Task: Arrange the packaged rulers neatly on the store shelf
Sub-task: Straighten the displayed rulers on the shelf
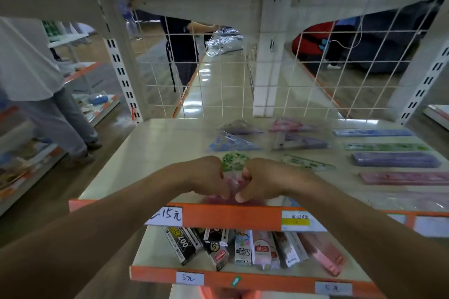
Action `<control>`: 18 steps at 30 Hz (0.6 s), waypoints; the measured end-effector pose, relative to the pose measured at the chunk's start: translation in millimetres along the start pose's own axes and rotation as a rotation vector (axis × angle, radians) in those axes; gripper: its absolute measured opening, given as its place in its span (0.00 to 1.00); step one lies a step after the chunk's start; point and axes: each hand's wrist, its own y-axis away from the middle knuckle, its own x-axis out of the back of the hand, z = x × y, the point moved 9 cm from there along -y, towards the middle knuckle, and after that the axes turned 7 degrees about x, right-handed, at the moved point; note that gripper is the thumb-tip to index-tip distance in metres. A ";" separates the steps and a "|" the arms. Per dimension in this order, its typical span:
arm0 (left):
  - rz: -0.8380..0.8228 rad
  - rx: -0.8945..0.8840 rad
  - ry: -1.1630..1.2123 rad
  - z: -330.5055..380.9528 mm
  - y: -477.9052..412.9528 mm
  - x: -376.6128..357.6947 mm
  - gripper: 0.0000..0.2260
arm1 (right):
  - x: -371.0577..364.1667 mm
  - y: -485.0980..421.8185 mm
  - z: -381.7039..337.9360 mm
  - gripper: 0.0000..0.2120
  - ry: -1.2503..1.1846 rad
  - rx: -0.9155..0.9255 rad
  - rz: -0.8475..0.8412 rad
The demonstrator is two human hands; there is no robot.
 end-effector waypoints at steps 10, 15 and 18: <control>0.170 -0.107 0.182 4.0 6.9 28.9 0.10 | 18.6 9.6 6.8 0.09 -0.098 0.097 0.283; 0.303 -0.176 0.043 5.8 9.3 32.8 0.08 | 22.4 9.9 8.0 0.12 -0.044 0.113 0.329; 0.316 -0.168 0.076 -3.0 8.1 25.9 0.06 | 21.4 11.1 6.0 0.11 -0.014 0.148 0.386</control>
